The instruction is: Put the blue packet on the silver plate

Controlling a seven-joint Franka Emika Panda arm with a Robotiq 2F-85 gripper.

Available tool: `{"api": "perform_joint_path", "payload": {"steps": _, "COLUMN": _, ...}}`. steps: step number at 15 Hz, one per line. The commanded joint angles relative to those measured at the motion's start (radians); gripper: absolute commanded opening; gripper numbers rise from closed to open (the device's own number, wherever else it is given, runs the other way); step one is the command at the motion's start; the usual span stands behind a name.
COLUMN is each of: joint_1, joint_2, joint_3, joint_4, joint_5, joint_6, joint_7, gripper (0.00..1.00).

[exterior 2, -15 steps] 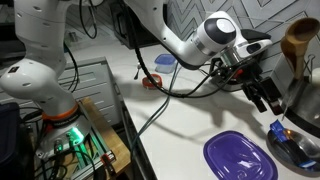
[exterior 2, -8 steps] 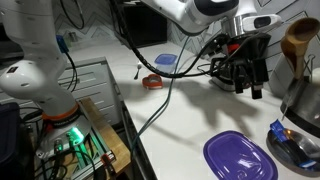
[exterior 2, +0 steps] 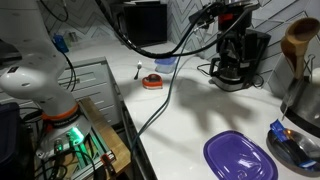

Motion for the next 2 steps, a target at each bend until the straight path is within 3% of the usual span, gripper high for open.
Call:
{"api": "perform_joint_path", "payload": {"steps": 1, "joint_1": 0.035, "joint_2": -0.002, "joint_3": -0.036, "joint_4": -0.002, "joint_5": 0.007, "joint_6": -0.001, "joint_7": -0.006, "gripper": 1.0}}
{"api": "perform_joint_path", "payload": {"steps": 2, "joint_1": 0.035, "joint_2": -0.003, "joint_3": -0.036, "joint_4": -0.006, "joint_5": 0.008, "joint_6": 0.001, "joint_7": -0.006, "gripper": 1.0}}
